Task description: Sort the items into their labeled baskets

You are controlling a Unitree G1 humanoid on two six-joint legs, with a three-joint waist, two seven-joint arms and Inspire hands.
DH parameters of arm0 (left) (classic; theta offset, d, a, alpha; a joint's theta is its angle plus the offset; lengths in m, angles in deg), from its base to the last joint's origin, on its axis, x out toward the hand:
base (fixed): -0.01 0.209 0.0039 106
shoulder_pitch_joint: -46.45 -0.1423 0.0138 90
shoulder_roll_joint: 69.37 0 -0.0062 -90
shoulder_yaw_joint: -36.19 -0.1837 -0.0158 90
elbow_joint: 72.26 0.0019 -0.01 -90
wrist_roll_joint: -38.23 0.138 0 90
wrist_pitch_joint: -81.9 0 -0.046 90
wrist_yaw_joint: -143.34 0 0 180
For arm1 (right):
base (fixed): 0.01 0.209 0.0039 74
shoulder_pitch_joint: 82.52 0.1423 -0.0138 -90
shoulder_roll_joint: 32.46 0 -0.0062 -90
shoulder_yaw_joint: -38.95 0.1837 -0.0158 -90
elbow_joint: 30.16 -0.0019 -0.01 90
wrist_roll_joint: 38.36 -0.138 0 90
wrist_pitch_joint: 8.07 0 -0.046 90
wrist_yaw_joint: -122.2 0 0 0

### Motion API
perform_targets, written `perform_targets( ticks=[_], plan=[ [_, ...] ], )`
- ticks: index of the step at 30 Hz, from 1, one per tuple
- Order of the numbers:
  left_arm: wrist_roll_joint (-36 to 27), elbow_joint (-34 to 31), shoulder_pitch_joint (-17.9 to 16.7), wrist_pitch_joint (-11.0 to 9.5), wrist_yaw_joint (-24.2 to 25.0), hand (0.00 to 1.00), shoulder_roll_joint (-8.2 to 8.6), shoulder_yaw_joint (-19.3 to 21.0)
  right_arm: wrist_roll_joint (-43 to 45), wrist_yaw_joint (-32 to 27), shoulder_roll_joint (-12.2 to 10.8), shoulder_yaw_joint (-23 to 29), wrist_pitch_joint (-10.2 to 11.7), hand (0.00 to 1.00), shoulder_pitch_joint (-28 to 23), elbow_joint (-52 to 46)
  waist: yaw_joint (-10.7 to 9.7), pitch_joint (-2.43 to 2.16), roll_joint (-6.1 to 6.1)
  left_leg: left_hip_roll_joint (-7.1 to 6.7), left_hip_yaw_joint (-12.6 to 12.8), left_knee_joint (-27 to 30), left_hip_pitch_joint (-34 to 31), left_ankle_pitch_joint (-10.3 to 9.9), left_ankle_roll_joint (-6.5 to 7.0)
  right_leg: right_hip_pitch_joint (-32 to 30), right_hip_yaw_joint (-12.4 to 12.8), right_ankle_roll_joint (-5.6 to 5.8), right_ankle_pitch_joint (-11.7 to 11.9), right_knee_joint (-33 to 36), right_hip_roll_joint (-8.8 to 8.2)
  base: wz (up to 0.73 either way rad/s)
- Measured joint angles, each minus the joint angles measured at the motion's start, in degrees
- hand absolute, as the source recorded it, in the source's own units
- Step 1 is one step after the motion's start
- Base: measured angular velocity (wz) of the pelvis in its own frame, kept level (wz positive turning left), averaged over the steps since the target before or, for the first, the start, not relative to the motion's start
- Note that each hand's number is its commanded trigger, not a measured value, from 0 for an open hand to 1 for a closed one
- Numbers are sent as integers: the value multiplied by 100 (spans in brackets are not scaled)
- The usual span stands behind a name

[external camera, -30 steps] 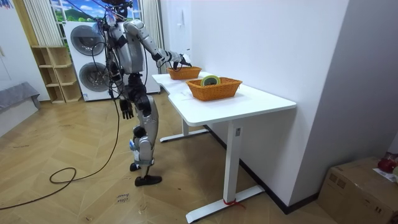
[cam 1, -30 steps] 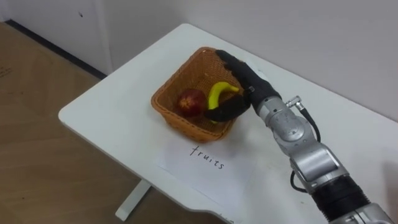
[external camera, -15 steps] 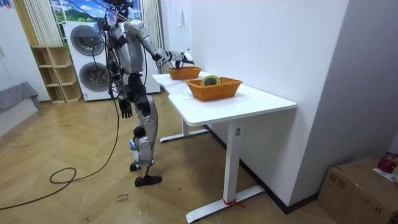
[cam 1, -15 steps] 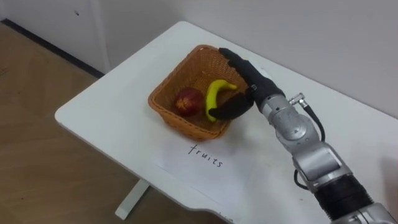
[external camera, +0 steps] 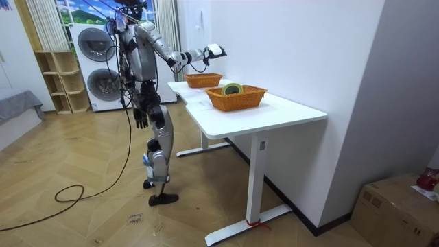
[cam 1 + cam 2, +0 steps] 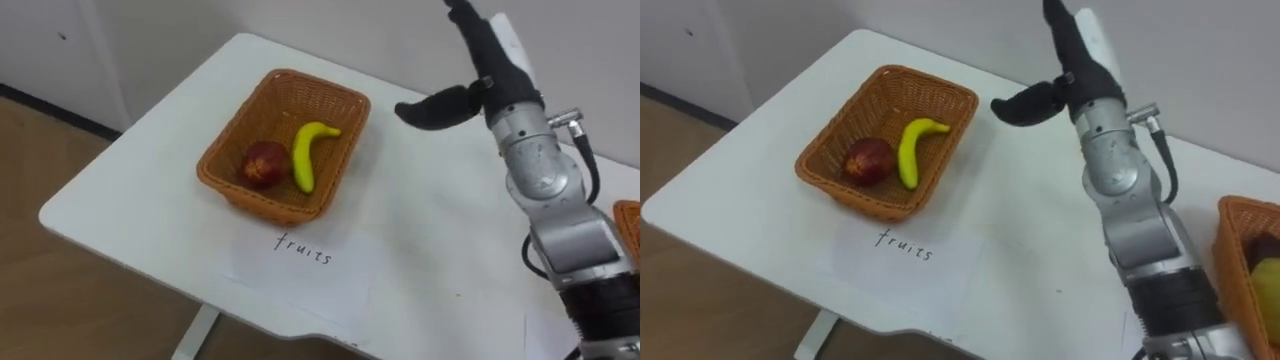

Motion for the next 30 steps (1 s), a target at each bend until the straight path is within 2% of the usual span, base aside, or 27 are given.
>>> perform_targets(
  ticks=[1,4,7,11,13,15,18,20,22,24,26,27,28,30],
  plan=[
    [-2,-1,11,-40,-12,0,-1,0,-2,-83,41,62,11,0,-1,-99,-77,-19,43,4,25,0,6,-2,3,0,9,2,6,-2,0,-9],
    [-3,-2,14,-158,-115,0,-3,3,0,-176,168,99,59,0,-21,-154,-208,-26,152,27,122,-52,98,-2,3,11,38,-1,13,37,3,-17],
    [1,-3,20,-216,-131,0,10,26,6,-192,173,433,58,0,-121,-241,-313,-26,166,67,240,-129,178,-2,2,8,108,-1,12,86,34,-18],
    [7,84,16,-216,-120,0,16,25,-14,-375,265,727,58,0,-121,-313,-458,-49,104,81,294,-176,218,-3,0,2,159,-7,16,87,52,-12],
    [5,116,7,-217,-120,0,11,21,-34,-428,405,863,64,0,-124,-312,-557,-59,47,102,408,-205,298,-4,-2,-4,248,-24,26,81,73,-21],
    [-2,118,-1,-217,-120,0,-22,20,-40,-511,419,978,71,0,-154,-317,-615,-68,-11,114,470,-221,318,-8,-6,-24,326,-29,31,82,94,-22],
    [4,117,-2,-239,-131,0,-83,35,-210,-567,489,1187,76,0,-357,-479,-701,-34,-66,151,574,-243,360,-35,-20,-23,353,-45,50,80,127,-18],
    [-5,117,2,-242,-131,0,-119,43,-406,-613,601,1330,106,0,-559,-643,-756,-35,-84,166,609,-242,363,-48,-27,-32,420,-51,55,80,156,-14],
    [-227,134,0,-247,-132,0,-145,41,-717,-750,770,1406,108,0,-600,-682,-837,-30,-74,197,733,-242,382,-77,-36,-36,583,-61,61,74,200,-26],
    [-322,180,4,-262,-132,0,-196,33,-821,-877,841,1448,107,0,-628,-691,-926,-34,-76,220,813,-244,389,-88,-46,-60,641,-71,69,77,224,-25],
    [-332,190,11,-290,-139,0,-247,36,-824,-936,846,1604,113,0,-777,-806,-976,-33,-61,264,908,-226,389,-116,-70,-95,744,-95,98,69,277,-27],
    [-332,192,-4,-306,-173,0,-252,36,-812,-974,846,1661,115,0,-848,-855,-1068,-33,-60,276,908,-207,379,-129,-78,-97,775,-98,100,69,289,-9],
    [-331,192,2,-316,-184,0,-238,30,-802,-997,845,1742,115,0,-917,-903,-1167,-32,-50,280,913,-207,378,-133,-84,-105,793,-98,100,71,297,-4],
    [-332,191,18,-337,-192,0,-206,29,-806,-998,846,1902,115,0,-961,-924,-1229,-33,-19,300,1021,-223,395,-140,-96,-142,870,-107,105,75,327,-24]
  ],
)
